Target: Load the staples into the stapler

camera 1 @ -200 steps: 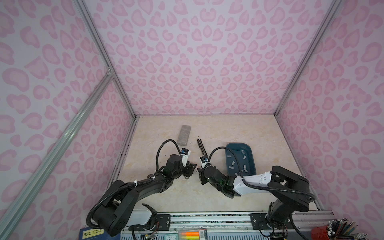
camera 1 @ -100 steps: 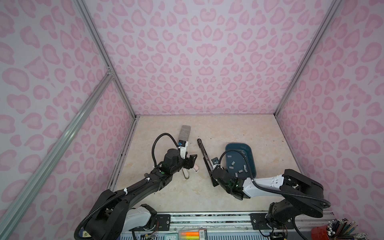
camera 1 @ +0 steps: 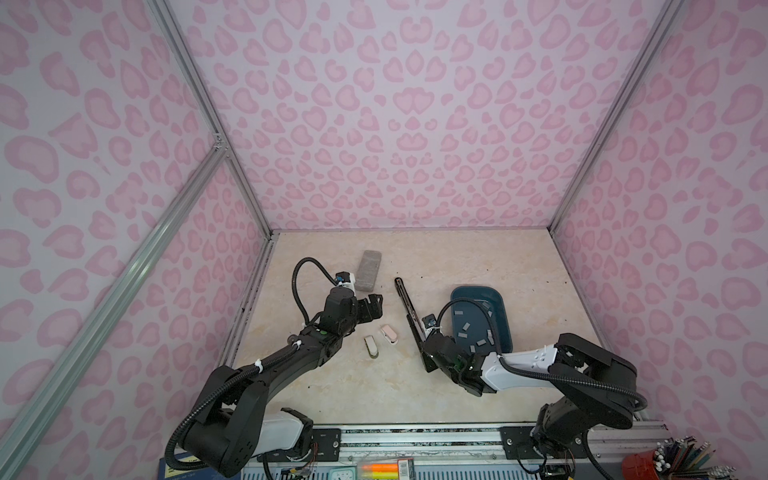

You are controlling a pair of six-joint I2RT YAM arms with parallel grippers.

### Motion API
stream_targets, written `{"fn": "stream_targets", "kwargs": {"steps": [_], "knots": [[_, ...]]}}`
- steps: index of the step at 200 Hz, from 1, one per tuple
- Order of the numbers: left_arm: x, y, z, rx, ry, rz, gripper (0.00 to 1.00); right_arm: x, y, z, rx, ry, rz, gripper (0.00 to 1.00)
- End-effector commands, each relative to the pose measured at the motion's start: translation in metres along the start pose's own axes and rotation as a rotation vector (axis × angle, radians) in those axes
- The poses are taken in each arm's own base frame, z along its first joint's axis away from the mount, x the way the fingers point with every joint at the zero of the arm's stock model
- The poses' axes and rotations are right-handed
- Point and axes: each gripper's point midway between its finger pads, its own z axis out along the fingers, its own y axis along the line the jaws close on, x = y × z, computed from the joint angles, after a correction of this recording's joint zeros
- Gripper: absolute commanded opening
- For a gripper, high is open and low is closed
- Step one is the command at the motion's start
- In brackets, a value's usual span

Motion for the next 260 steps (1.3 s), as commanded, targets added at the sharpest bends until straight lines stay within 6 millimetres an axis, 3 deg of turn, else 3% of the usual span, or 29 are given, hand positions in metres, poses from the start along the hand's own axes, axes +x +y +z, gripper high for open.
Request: {"fn": "stream_targets", "kwargs": {"steps": [1,45,91,183,260], "knots": [[-0.002,-0.005,-0.001,0.024,0.004,-0.008,0.97,-0.003,0.003,0.005,-0.022,-0.006,0.028,0.31],[0.0,-0.014,0.004,0.07,0.027,-0.007,0.97,-0.004,-0.003,0.003,-0.032,-0.019,0.106,0.17],[0.004,-0.024,0.031,0.096,0.103,-0.042,0.96,0.0,-0.001,0.007,-0.106,0.017,0.227,0.06],[0.019,-0.031,0.091,0.103,0.23,-0.158,0.93,0.0,0.003,0.01,-0.159,0.036,0.305,0.01],[0.041,-0.041,0.129,0.162,0.346,-0.284,0.91,0.0,0.005,0.01,-0.165,0.043,0.295,0.01]]}}
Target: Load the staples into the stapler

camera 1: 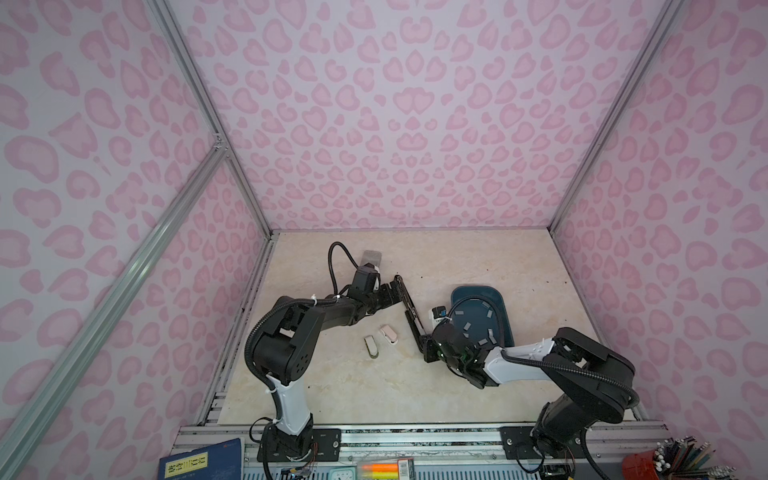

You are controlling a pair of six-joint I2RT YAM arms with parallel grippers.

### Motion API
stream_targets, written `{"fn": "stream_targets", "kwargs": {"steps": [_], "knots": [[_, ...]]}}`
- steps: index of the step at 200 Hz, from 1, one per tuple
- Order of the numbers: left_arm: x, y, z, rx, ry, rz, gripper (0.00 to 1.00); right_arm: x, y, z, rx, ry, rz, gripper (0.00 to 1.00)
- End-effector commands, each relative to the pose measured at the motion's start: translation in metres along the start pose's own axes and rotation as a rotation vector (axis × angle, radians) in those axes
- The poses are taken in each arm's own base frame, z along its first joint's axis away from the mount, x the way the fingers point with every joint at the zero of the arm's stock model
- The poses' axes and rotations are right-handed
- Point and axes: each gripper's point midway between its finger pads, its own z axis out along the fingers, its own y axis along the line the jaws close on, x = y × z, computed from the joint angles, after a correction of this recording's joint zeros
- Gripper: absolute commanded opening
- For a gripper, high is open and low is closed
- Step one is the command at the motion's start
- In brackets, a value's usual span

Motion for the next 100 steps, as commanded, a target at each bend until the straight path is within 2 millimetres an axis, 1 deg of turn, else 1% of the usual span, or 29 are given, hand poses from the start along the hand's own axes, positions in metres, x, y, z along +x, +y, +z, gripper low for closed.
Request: {"fn": "stream_targets", "kwargs": {"steps": [1,24,40,66,82,100], "knots": [[-0.001,-0.011,0.013,0.064,0.031,-0.054,0.91,0.008,0.0,0.001,-0.007,0.034,-0.003,0.01],[0.001,-0.009,0.027,0.078,0.056,-0.1,0.89,0.007,0.002,0.0,-0.015,0.034,-0.002,0.01],[0.0,-0.003,0.035,0.061,0.055,-0.127,0.89,0.008,0.003,0.0,-0.019,0.038,-0.004,0.01],[-0.007,0.01,0.043,0.049,0.051,-0.191,0.89,0.01,0.003,-0.001,-0.025,0.042,-0.009,0.01],[-0.012,0.013,0.046,0.062,0.056,-0.213,0.88,0.01,0.004,-0.001,-0.028,0.04,-0.016,0.01],[-0.021,0.016,0.046,0.064,0.04,-0.219,0.88,0.01,0.005,-0.002,-0.027,0.035,-0.031,0.01]]}}
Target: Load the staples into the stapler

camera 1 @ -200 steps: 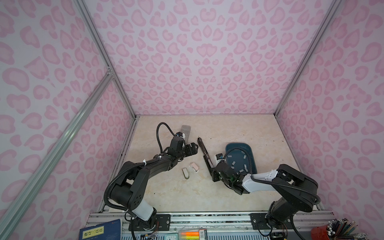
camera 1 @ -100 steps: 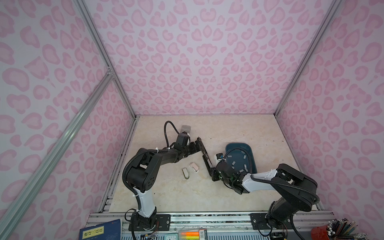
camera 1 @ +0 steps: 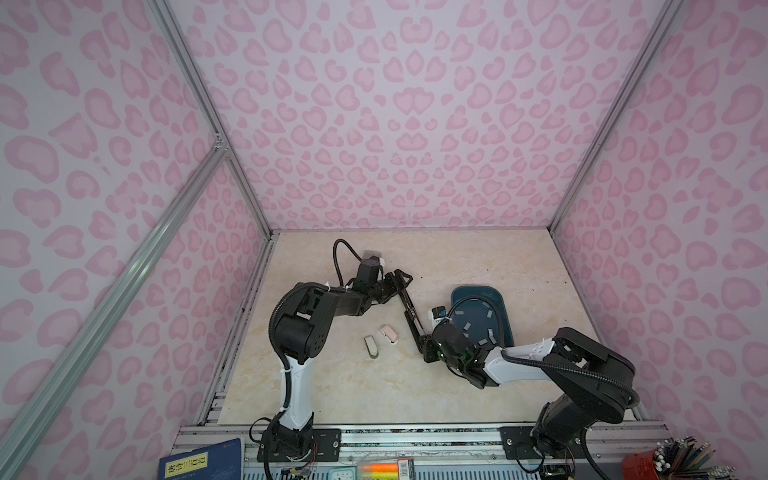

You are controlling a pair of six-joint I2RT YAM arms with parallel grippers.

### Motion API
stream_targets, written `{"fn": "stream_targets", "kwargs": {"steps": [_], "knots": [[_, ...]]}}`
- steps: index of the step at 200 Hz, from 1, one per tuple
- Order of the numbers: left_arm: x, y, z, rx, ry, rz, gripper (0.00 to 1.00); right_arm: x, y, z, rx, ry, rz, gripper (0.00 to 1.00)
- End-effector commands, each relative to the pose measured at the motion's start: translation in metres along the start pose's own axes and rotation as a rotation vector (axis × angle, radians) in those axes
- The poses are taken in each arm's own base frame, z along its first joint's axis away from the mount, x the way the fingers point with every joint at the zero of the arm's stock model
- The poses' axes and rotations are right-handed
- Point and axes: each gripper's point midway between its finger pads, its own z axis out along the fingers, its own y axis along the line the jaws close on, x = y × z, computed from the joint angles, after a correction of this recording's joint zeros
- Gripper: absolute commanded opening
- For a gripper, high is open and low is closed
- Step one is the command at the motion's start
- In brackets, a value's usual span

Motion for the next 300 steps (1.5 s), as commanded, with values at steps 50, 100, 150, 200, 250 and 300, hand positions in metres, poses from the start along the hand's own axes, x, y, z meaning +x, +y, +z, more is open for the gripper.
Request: {"fn": "stream_targets", "kwargs": {"steps": [50,100,150,200,250,300], "knots": [[-0.001,0.005,0.004,-0.018,0.051,-0.003,0.83,0.01,0.004,-0.001,0.035,0.0,-0.099,0.03],[0.003,-0.018,-0.006,0.062,0.056,0.088,0.75,0.011,0.003,-0.001,0.082,-0.028,-0.156,0.07],[0.014,-0.049,-0.023,0.135,0.035,0.224,0.7,0.012,0.006,-0.001,0.092,-0.065,-0.214,0.13],[0.021,-0.073,-0.044,0.175,-0.02,0.323,0.69,0.013,0.007,-0.003,0.09,-0.097,-0.255,0.21],[0.029,-0.089,-0.061,0.185,-0.084,0.45,0.64,0.014,0.01,-0.007,0.074,-0.119,-0.277,0.33],[0.038,-0.099,-0.072,0.182,-0.131,0.546,0.63,0.013,0.008,-0.011,0.07,-0.138,-0.295,0.4]]}}
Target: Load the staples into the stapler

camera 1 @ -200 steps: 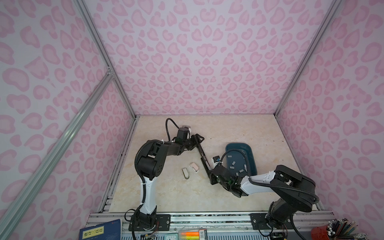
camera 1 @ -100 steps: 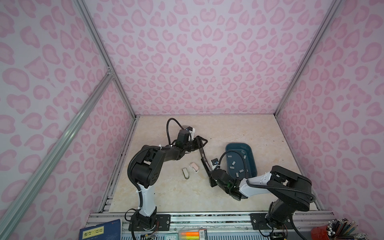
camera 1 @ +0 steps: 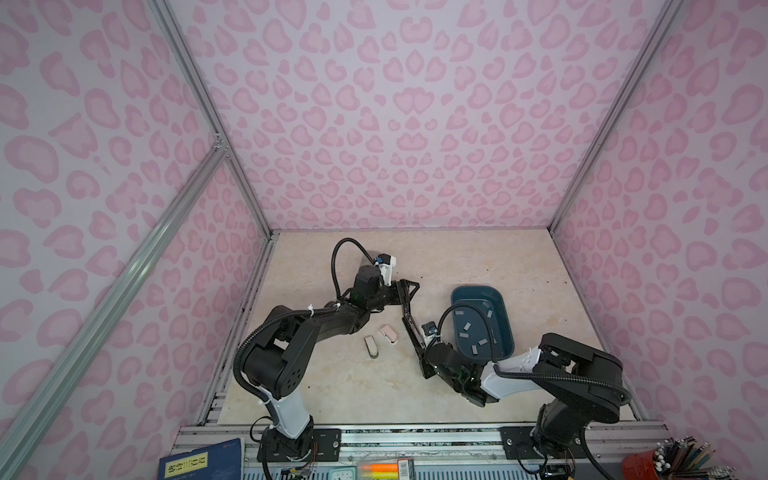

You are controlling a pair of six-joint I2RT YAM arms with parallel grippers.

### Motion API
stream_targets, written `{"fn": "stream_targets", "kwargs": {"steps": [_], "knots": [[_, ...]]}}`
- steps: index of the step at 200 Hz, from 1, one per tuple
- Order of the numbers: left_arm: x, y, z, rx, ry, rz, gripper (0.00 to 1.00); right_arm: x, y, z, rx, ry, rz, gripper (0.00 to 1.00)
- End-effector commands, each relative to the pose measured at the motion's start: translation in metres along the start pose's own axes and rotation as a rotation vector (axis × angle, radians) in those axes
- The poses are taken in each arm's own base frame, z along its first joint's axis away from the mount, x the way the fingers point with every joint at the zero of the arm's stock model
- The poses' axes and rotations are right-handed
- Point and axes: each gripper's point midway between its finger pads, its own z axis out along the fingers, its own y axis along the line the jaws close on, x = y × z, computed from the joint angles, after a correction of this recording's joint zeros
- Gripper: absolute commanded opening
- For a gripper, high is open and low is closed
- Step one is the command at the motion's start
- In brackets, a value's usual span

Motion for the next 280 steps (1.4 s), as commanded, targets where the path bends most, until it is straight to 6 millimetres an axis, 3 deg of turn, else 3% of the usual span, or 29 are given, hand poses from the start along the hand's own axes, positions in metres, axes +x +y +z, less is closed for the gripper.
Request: {"fn": "stream_targets", "kwargs": {"steps": [1,108,158,180,211,280], "knots": [[-0.013,-0.01,-0.005,0.005,-0.066,0.088,0.63,-0.007,-0.001,-0.002,0.008,-0.037,-0.006,0.4],[-0.006,-0.022,-0.007,0.042,-0.069,0.141,0.62,-0.004,-0.001,-0.004,-0.01,-0.05,-0.012,0.2],[0.009,-0.029,-0.01,0.047,-0.06,0.216,0.58,-0.004,-0.001,-0.003,-0.009,-0.052,-0.01,0.11],[0.015,-0.029,-0.012,0.045,-0.062,0.237,0.53,-0.003,-0.001,-0.003,-0.012,-0.052,-0.008,0.09],[0.025,-0.03,-0.014,0.037,-0.059,0.269,0.53,-0.002,0.001,-0.001,-0.016,-0.05,-0.006,0.08],[0.044,-0.028,-0.018,-0.009,-0.059,0.329,0.67,0.0,0.002,0.0,-0.021,-0.049,0.0,0.07]]}}
